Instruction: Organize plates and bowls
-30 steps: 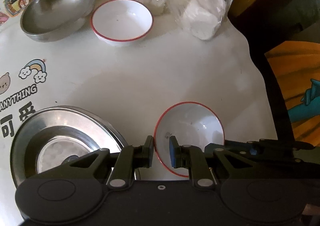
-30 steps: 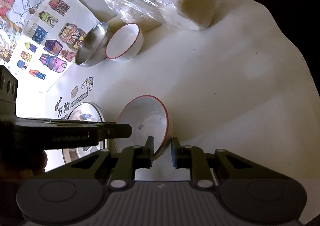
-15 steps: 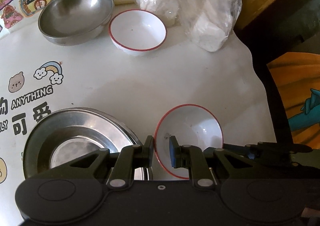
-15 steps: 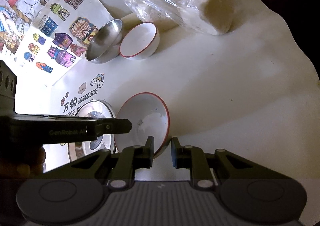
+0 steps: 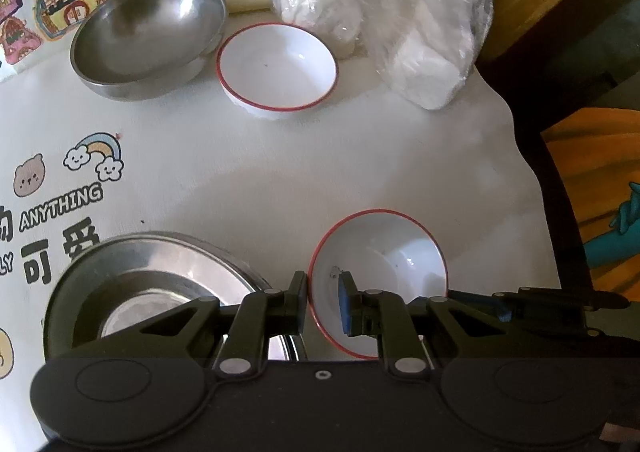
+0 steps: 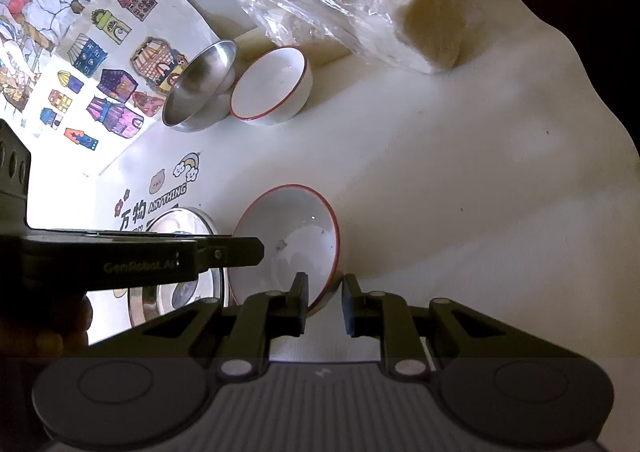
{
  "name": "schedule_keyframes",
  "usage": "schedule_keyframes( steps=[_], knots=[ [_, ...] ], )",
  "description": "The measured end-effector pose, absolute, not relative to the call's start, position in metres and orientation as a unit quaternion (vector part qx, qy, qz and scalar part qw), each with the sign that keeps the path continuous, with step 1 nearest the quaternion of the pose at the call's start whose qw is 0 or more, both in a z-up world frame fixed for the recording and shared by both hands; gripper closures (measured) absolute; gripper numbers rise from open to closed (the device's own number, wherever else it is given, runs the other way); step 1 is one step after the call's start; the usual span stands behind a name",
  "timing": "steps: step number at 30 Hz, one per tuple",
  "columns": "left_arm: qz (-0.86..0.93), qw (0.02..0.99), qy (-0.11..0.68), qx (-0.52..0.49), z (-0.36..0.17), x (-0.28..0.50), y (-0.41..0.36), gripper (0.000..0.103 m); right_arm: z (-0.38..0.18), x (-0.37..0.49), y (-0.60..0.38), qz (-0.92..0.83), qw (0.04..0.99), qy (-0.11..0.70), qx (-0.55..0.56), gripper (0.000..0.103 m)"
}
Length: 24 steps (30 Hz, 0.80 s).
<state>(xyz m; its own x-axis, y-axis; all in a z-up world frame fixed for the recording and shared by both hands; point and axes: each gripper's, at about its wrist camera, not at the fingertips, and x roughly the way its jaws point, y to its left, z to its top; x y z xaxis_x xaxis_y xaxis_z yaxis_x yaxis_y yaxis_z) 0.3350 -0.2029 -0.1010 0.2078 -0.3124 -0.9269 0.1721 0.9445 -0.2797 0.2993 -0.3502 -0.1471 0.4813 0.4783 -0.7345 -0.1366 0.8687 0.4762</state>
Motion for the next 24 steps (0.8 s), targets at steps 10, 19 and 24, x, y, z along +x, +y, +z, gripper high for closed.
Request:
schedule_keyframes(
  steps=[10,19,24],
  knots=[
    [-0.142,0.781,0.605,-0.066,-0.107,0.346,-0.199,0.086,-0.149,0.317,-0.343,0.189,0.844,0.471,0.172,0.083],
    [-0.143,0.785,0.598,-0.08,-0.104,0.35,-0.192,0.074,-0.148,0.32,-0.344,0.192,0.845,0.469,0.169,0.071],
    [-0.132,0.799,0.58,-0.091,-0.091,0.358,-0.18,0.054,-0.139,0.326,-0.342,0.193,0.855,0.459,0.147,0.065]
  ],
)
